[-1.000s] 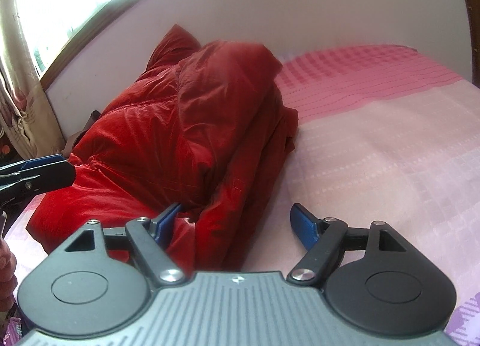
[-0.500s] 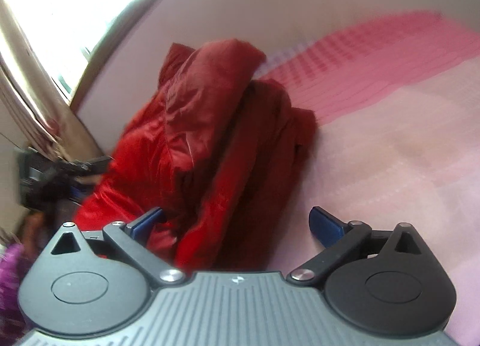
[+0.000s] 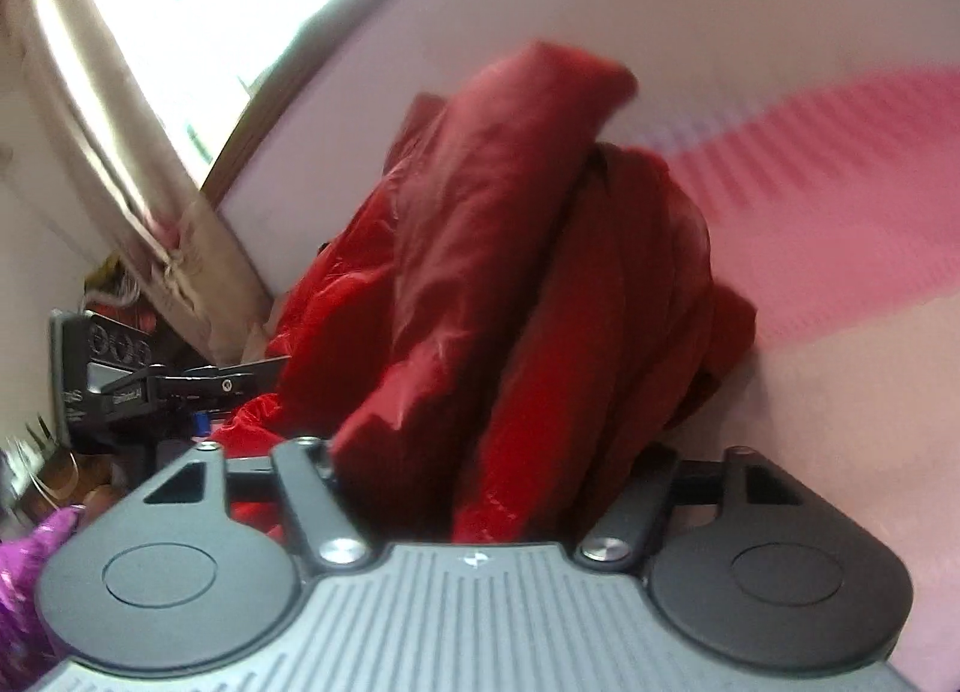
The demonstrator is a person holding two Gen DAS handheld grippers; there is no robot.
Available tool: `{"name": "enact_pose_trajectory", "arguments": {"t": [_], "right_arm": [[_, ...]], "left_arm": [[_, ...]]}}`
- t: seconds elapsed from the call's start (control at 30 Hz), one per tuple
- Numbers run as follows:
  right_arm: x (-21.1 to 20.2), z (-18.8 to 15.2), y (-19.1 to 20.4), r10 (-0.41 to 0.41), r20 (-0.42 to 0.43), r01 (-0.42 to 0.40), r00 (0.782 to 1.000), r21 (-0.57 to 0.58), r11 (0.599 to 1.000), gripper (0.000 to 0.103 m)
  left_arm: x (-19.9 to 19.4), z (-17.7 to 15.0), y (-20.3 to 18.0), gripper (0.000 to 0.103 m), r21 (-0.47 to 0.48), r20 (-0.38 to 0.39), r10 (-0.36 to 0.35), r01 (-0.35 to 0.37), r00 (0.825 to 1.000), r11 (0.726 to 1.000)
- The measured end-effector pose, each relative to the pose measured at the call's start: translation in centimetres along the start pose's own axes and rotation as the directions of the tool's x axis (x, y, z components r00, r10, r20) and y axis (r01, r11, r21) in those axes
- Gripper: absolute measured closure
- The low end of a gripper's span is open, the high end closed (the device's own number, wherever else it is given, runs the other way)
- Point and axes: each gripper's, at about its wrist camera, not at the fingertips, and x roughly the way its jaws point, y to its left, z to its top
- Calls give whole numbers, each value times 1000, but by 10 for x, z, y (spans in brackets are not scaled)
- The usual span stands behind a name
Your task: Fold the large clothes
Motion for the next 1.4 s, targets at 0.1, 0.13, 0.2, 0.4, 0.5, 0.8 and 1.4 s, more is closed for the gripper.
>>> {"name": "enact_pose_trajectory", "arguments": {"t": [0.1,0.13,0.2,0.4,0.5,0.8,1.4], "right_arm": [[19,0,27,21,0,-21,1000,-52,998,41],[27,1,37,33,1,-33,999,-68,997,41],[45,0,59,77,1,-76,997,-84,994,41],[107,2,126,187,-15,-188,982,-111,976,41],[138,0,156,226,-40,-229,973,-116,966,41],[199,-36,188,208,-123,-217,970,-59,974,35],[180,-43,222,58,-70,-69,996,-161,985,15]], "left_arm": [[-36,0,12,4,-16,47,60,-60,997,998],[-49,1,18,4,-28,60,80,-79,995,997],[-57,1,12,4,-38,82,123,-120,989,992],[-65,-1,13,4,-81,147,271,-261,951,962],[-58,-10,27,4,-125,161,318,-301,934,946],[-91,-59,73,0,-211,147,397,-364,906,907],[-110,-63,11,0,-105,210,644,-638,735,763]]}}
